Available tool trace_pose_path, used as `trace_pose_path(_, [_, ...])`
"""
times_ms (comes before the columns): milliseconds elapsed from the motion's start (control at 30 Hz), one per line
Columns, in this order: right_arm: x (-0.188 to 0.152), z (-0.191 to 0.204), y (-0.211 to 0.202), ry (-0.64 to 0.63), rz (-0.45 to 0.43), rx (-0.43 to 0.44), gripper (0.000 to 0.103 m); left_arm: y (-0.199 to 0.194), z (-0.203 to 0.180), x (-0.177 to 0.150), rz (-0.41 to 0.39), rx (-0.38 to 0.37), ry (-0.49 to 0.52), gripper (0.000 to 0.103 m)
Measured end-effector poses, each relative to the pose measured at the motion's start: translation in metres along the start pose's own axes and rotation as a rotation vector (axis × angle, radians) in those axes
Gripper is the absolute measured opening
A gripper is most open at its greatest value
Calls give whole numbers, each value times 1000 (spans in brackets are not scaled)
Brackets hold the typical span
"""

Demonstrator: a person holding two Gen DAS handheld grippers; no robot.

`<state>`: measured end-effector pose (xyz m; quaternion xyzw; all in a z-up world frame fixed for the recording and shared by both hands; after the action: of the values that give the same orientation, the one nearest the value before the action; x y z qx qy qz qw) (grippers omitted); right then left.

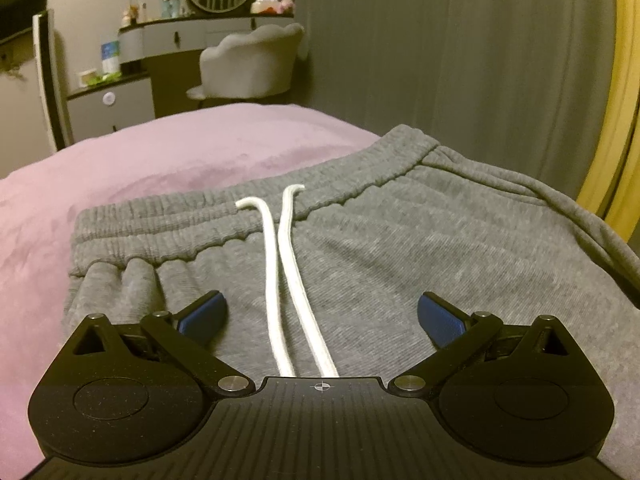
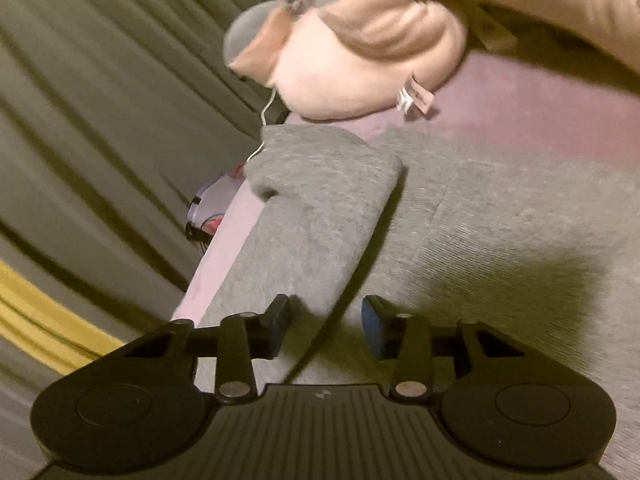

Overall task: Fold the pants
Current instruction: 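Grasp the leg hem with the right tool and lift it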

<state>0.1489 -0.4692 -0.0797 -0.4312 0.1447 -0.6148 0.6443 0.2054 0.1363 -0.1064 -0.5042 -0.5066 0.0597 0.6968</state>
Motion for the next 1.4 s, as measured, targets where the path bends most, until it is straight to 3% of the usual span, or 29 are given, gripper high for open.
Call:
trace_pose_path(133, [10, 9, 8, 6, 7, 11, 38, 1, -1, 0, -7, 5, -8, 103])
trace_pose_path(200, [12, 16, 11, -25, 0, -7, 7, 1, -1, 0, -7, 4, -11, 103])
trace_pose_path(433, [16, 65, 5, -259, -37, -188, 6, 2, 0, 0, -12, -7, -21, 103])
trace_pose_path(500, [25, 87, -16, -267, -61, -91, 5, 2, 2, 0, -13, -19, -29, 103])
trace_pose_path(567, [34, 104, -51, -243, -109, 78, 5, 0, 4, 0, -15, -31, -37, 103])
trace_pose_path(633, [39, 101, -91, -203, -172, 275, 5, -2, 8, 2, -16, -51, -50, 103])
trace_pose_path(700, [35, 80, -115, -198, -212, 367, 5, -5, 14, 3, -18, -87, -70, 103])
trace_pose_path(733, [31, 65, -118, -206, -217, 342, 5, -8, 18, 4, -20, -112, -82, 103])
trace_pose_path(800, [22, 30, -108, -262, -200, 160, 5, -15, 26, 7, -22, -159, -109, 103])
trace_pose_path(833, [15, 9, -94, -281, -164, 50, 5, -20, 31, 10, -11, -187, -128, 103])
trace_pose_path(900, [1, -32, -64, -244, -44, -74, 5, -35, 38, 20, 12, -290, -161, 103])
trace_pose_path(967, [-15, -60, -51, -167, 4, -57, 6, -51, 38, 33, 24, -432, -163, 103])
trace_pose_path(1033, [-27, -76, -49, -113, -13, -8, 6, -65, 28, 51, 52, -577, -110, 103])
trace_pose_path(1100, [-28, -80, -52, -88, -24, 19, 6, -72, 13, 70, 75, -662, -28, 103])
trace_pose_path(1167, [-26, -80, -53, -74, -21, 42, 6, -61, -11, 90, 189, -724, 43, 103])
trace_pose_path(1233, [-25, -83, -53, -69, -19, 50, 6, -40, -34, 102, 332, -778, 46, 103])
trace_pose_path(1267, [-23, -83, -52, -68, -22, 54, 6, -29, -46, 106, 385, -793, 49, 103])
trace_pose_path(1333, [-23, -84, -50, -57, -24, 63, 6, -8, -67, 110, 441, -743, 72, 100])
trace_pose_path(1400, [-20, -87, -47, -50, -22, 70, 6, 8, -85, 110, 462, -683, 116, 80])
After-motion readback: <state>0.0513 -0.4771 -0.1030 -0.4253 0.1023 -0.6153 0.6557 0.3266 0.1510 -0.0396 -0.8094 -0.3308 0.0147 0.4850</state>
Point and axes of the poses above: each gripper's, at about its wrist camera, not at the fingertips, and y roughly the way its jaws point, z to its left, x to its top, the point moved 5 cm from there along y, roughly the way its jaws point, and after that the axes turned 14 degrees about z, right-handed, at the moved point
